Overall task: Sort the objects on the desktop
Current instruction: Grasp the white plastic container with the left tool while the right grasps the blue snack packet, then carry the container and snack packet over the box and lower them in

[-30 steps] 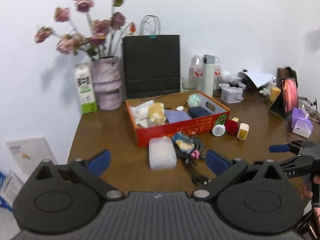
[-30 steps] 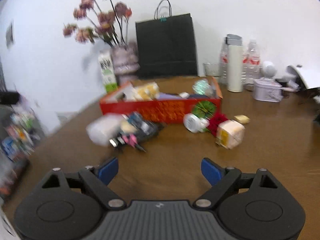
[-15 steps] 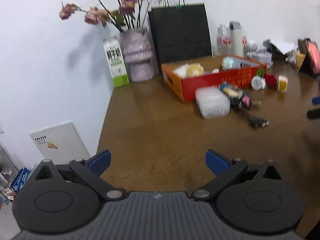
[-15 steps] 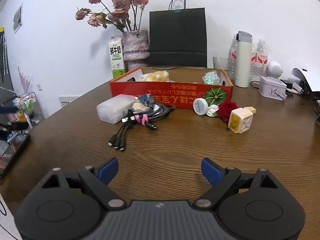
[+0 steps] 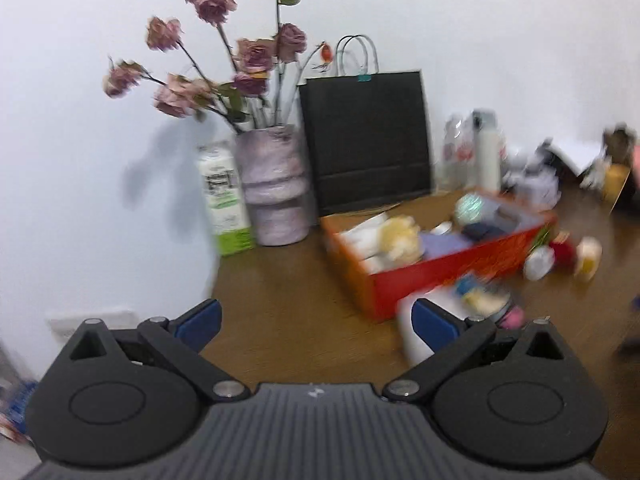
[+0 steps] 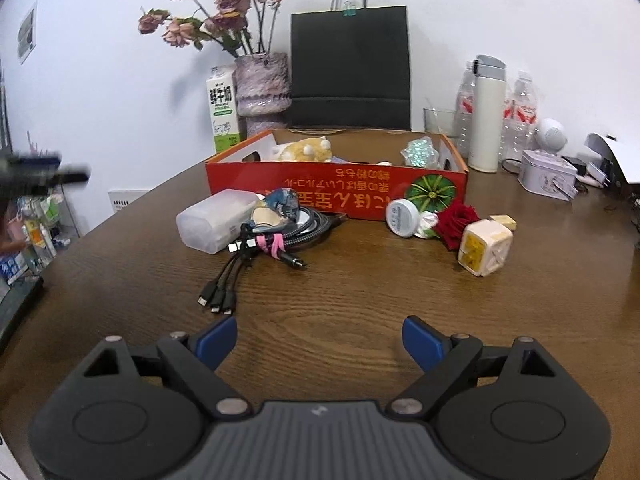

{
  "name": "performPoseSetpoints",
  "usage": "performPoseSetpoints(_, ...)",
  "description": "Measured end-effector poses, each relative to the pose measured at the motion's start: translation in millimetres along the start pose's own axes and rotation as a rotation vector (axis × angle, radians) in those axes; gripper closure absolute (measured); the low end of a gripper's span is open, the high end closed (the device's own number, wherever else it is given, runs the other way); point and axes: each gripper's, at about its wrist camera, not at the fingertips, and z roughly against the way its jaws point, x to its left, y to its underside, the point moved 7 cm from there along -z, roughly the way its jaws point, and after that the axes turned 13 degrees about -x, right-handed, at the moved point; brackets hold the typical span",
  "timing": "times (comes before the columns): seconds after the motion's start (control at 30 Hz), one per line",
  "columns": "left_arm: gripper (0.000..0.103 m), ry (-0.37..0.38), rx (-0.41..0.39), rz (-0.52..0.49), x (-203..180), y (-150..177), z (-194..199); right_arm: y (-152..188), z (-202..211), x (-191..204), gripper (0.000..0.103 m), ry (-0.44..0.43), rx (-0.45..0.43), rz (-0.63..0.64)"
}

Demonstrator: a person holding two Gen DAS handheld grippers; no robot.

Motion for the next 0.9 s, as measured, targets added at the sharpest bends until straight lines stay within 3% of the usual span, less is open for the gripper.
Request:
performPoseSetpoints(0.07,0.000,0.099,0.043,0.036,-26,-1,-15,-6,-14,0,0.016,-0.026,-0.001,-0.008)
performPoseSetpoints(0.13,0.000,0.159,0.081,-0.007,-57,6,-34,-15,-30,-1,0.023,-0.046,0.001,-0.027)
performPoseSetpoints(0.27,0.000,0.187,0.143,-0.123,-96,30,-78,-38,-70,-3,0.028,-0.103,-0.001,-0.071)
performPoseSetpoints(0.37,0.001,0.191,0.232,-0.044,-102,50,-110,-54,-105,0,0.035,-0.137,-0.002,-0.083)
performPoseSetpoints(0.43,0.033,0.160,0.276,0.028,-97,62,-122,-57,-127,0,0.048,-0.113,0.021,-0.072)
performPoseSetpoints(0.47,0.034,0.130,0.300,0.057,-92,66,-125,-57,-139,1,0.050,-0.112,0.037,-0.075)
performPoseSetpoints(0.53,0.035,0.110,0.298,0.090,-88,68,-122,-54,-156,4,0.063,-0.136,0.065,-0.099)
performPoseSetpoints(0.6,0.035,0.092,0.291,0.073,-86,69,-110,-53,-164,8,0.066,-0.137,0.053,-0.078)
performPoseSetpoints(0.67,0.036,0.052,0.299,0.092,-84,69,-95,-53,-166,13,0.089,-0.136,0.050,-0.061)
performPoseSetpoints(0.7,0.036,0.023,0.294,0.129,-83,69,-83,-52,-164,14,0.094,-0.143,0.047,-0.058)
performPoseSetpoints(0.9,0.036,-0.096,0.227,0.237,-92,58,-7,-75,-101,15,0.097,-0.082,-0.129,0.012)
